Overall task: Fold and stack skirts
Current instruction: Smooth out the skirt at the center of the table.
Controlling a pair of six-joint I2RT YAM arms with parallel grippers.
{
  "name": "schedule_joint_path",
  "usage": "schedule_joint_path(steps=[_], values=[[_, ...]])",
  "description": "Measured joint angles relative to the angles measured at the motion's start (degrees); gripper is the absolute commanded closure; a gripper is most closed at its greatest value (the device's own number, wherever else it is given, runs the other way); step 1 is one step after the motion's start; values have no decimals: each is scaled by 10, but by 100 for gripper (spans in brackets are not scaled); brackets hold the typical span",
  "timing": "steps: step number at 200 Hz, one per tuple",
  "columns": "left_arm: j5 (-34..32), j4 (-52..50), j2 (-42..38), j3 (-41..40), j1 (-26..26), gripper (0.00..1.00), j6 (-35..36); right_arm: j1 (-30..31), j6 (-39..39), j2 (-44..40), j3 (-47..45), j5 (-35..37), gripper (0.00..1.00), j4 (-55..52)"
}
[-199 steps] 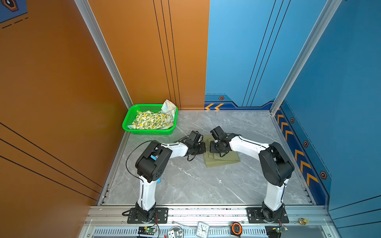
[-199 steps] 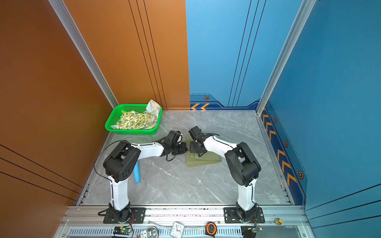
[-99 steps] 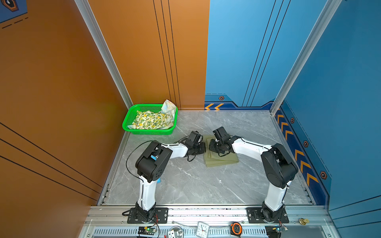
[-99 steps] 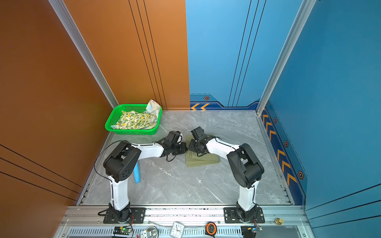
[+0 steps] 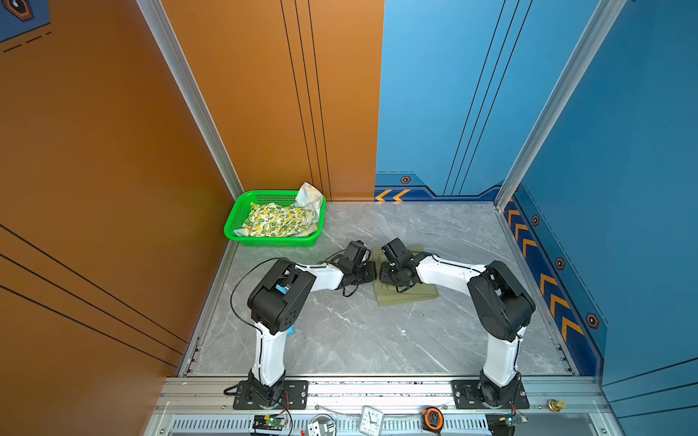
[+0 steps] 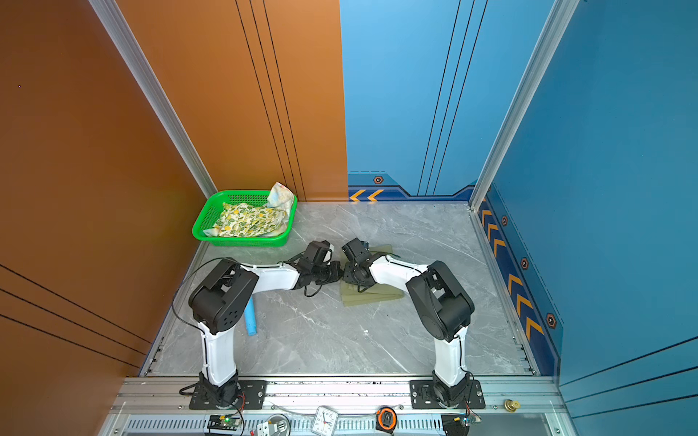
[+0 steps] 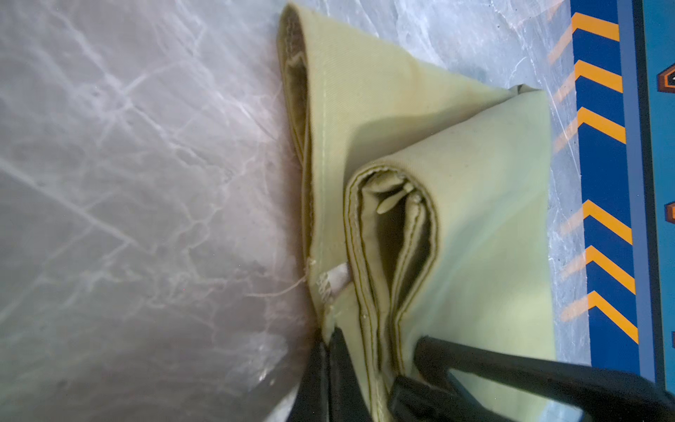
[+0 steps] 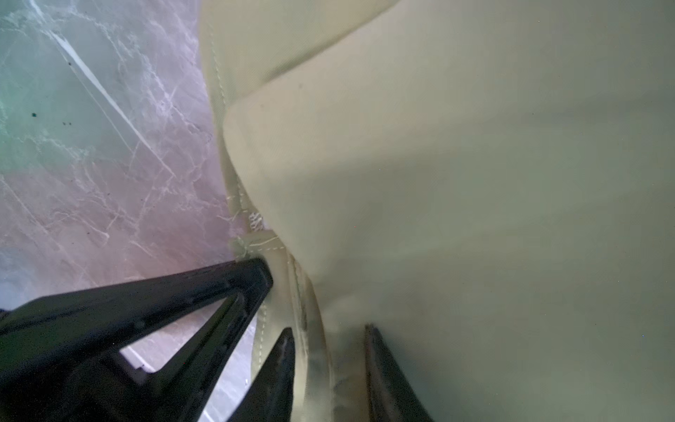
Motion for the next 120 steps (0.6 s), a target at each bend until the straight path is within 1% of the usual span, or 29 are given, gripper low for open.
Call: schedule_joint_path(steps=[14, 24, 71, 120], values=[[0, 0, 0, 0, 0, 100, -1, 4, -4, 9, 14, 11, 68, -12], [0, 1, 0, 0, 0, 100, -2, 7, -7, 15, 22, 18, 71, -19], [3, 7, 0, -3, 2, 100, -2, 11, -21, 32, 51, 47, 100, -55], [4, 9, 0, -4, 3, 100, -2, 11, -24, 32, 53, 54, 100, -59]])
